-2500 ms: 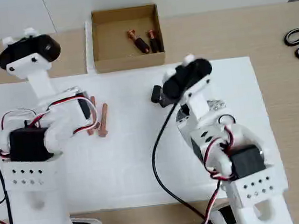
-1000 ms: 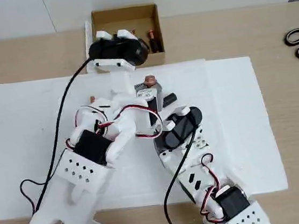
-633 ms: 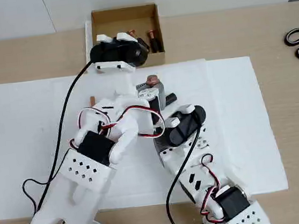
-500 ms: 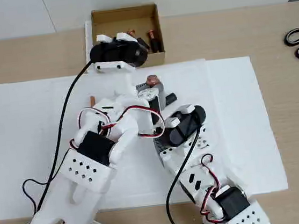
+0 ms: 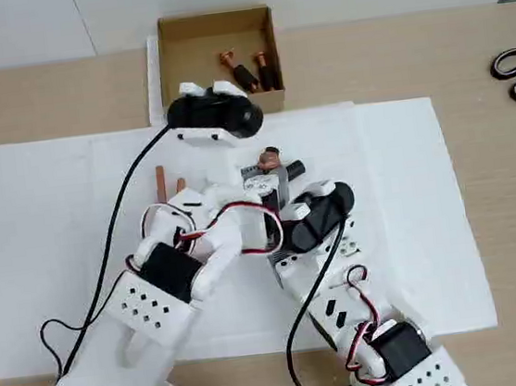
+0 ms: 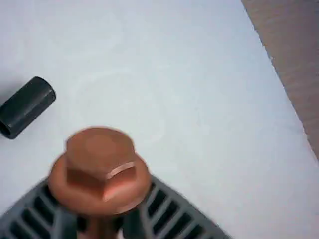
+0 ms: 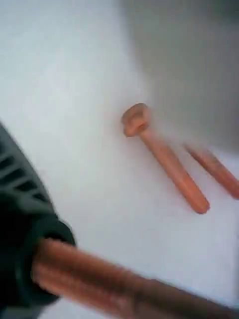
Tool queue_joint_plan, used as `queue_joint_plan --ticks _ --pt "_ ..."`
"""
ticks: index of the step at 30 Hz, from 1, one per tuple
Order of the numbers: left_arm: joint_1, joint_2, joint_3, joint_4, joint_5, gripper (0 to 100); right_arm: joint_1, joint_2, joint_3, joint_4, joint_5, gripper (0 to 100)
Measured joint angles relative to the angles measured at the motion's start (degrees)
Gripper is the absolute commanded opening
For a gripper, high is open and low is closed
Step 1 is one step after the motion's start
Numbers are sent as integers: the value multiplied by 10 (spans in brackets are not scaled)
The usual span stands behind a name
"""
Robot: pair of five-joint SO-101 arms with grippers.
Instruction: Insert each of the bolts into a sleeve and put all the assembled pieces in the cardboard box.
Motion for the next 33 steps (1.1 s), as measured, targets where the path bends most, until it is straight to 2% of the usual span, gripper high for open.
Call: queue_joint_plan --ticks 19,33 --pt "5 -13 40 -10 1 5 0 1 3 1 0 4" --pt "9 -16 40 49 1 5 0 2 4 1 -2 4"
